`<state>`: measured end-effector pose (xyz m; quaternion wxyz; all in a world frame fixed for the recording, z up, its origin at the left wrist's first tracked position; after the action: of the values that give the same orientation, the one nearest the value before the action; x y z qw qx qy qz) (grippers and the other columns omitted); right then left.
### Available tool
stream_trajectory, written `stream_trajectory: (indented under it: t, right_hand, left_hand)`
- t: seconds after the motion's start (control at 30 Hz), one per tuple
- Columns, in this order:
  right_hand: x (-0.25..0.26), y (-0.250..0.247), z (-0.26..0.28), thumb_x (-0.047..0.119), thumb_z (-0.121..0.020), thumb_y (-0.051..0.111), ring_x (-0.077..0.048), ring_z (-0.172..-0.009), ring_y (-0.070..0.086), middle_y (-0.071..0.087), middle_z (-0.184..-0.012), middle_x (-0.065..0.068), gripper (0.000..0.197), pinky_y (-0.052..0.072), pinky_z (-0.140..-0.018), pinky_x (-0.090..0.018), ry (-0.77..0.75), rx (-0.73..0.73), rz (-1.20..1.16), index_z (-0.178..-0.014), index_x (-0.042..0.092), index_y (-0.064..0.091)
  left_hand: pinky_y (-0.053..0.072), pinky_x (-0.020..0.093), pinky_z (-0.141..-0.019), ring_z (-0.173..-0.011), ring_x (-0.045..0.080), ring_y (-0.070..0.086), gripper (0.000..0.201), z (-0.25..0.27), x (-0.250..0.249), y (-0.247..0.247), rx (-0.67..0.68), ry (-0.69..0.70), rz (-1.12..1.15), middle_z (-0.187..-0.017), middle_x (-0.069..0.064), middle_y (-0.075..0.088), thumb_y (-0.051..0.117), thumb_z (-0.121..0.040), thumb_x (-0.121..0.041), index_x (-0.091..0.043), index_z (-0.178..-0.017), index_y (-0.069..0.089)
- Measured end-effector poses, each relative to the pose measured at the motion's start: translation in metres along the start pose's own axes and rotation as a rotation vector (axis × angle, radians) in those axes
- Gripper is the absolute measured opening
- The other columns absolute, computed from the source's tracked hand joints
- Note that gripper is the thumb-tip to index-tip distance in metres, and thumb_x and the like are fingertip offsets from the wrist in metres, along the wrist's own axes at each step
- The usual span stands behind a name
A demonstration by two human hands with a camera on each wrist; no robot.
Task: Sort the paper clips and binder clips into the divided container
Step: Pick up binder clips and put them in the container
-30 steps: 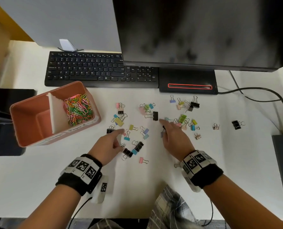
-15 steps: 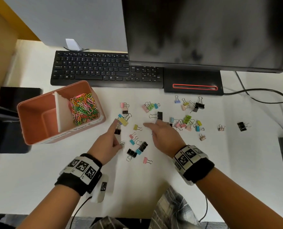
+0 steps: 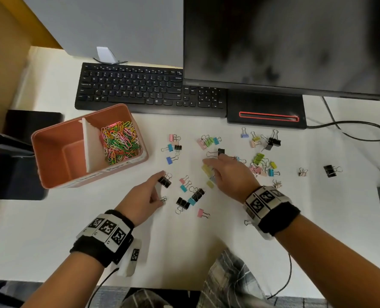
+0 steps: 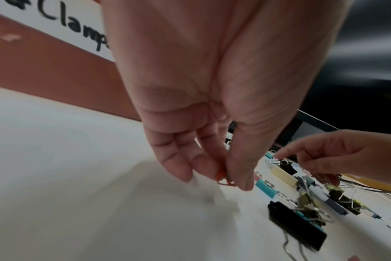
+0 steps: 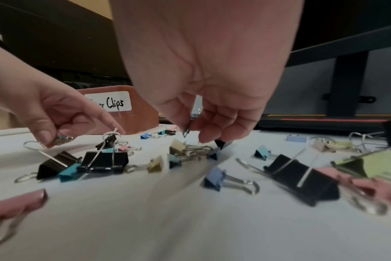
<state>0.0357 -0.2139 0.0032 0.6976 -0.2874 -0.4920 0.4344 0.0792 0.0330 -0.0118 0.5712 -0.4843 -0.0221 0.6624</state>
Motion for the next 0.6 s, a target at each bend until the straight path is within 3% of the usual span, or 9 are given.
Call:
stream_trajectory:
  t: [0.17, 0.2, 0.27, 0.43, 0.53, 0.6]
  right_hand:
    - [0.032, 0.000, -0.033, 0.003, -0.091, 0.035, -0.022, -0.097, 0.060, 0.047, -0.136, -0.012, 0.068, 0.056, -0.079, -0.038, 0.012, 0.024, -0.027, -0.143, 0.041, 0.012]
    - [0.039, 0.000, -0.043, 0.002, -0.091, 0.035, -0.022, -0.094, 0.060, 0.047, -0.134, -0.013, 0.071, 0.056, -0.076, -0.036, 0.018, 0.023, -0.030, -0.143, 0.042, 0.010]
    - [0.048, 0.002, -0.060, 0.001, -0.090, 0.036, -0.018, -0.079, 0.055, 0.052, -0.116, -0.011, 0.073, 0.053, -0.065, -0.032, 0.041, 0.057, -0.043, -0.143, 0.044, 0.010]
    - [0.049, 0.006, -0.058, -0.002, -0.087, 0.036, -0.018, -0.074, 0.052, 0.051, -0.100, -0.006, 0.073, 0.045, -0.058, -0.026, 0.025, 0.210, 0.082, -0.142, 0.044, 0.018]
    - [0.037, 0.012, -0.031, 0.000, -0.090, 0.034, -0.013, -0.067, 0.049, 0.051, -0.094, -0.003, 0.062, 0.048, -0.065, -0.026, 0.024, 0.151, 0.060, -0.139, 0.038, 0.030]
    - [0.034, 0.015, -0.016, 0.004, -0.093, 0.035, -0.016, -0.075, 0.055, 0.054, -0.103, -0.004, 0.053, 0.053, -0.075, -0.031, 0.056, 0.089, -0.005, -0.136, 0.034, 0.036]
  left_hand:
    - [0.035, 0.012, -0.060, -0.066, 0.004, 0.051, 0.066, 0.001, -0.012, -0.007, -0.086, 0.046, -0.006, -0.071, -0.007, 0.052, 0.066, -0.081, -0.014, -0.033, -0.135, 0.034]
    - [0.034, 0.011, -0.060, -0.066, 0.004, 0.050, 0.065, 0.001, -0.014, -0.009, -0.104, 0.044, -0.009, -0.071, -0.008, 0.052, 0.066, -0.081, -0.012, -0.032, -0.135, 0.035]
    - [0.033, 0.010, -0.059, -0.066, 0.003, 0.049, 0.060, 0.000, -0.017, -0.013, -0.119, 0.055, -0.024, -0.071, -0.009, 0.052, 0.065, -0.081, -0.011, -0.030, -0.132, 0.040]
    - [0.036, 0.007, -0.060, -0.066, 0.004, 0.050, 0.046, 0.010, -0.021, -0.028, -0.146, 0.120, -0.017, -0.072, -0.008, 0.053, 0.064, -0.082, -0.011, -0.031, -0.121, 0.051]
    - [0.036, 0.003, -0.065, -0.073, 0.001, 0.051, 0.031, 0.020, -0.021, -0.042, -0.199, 0.195, 0.018, -0.073, -0.008, 0.053, 0.064, -0.082, -0.009, -0.030, -0.106, 0.062]
    - [0.037, 0.003, -0.066, -0.075, 0.000, 0.052, 0.026, 0.027, -0.019, -0.054, -0.257, 0.226, 0.023, -0.076, -0.006, 0.054, 0.064, -0.082, -0.010, -0.028, -0.100, 0.065]
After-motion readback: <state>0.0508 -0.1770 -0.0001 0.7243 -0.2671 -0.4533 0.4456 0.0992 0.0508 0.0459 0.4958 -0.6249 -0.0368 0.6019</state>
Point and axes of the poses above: each hand's wrist, its own z-axis away from the middle knuckle, its own y-axis out of the palm, x = y × z, the point moved 1 cm from there along -z, towards the middle knuckle
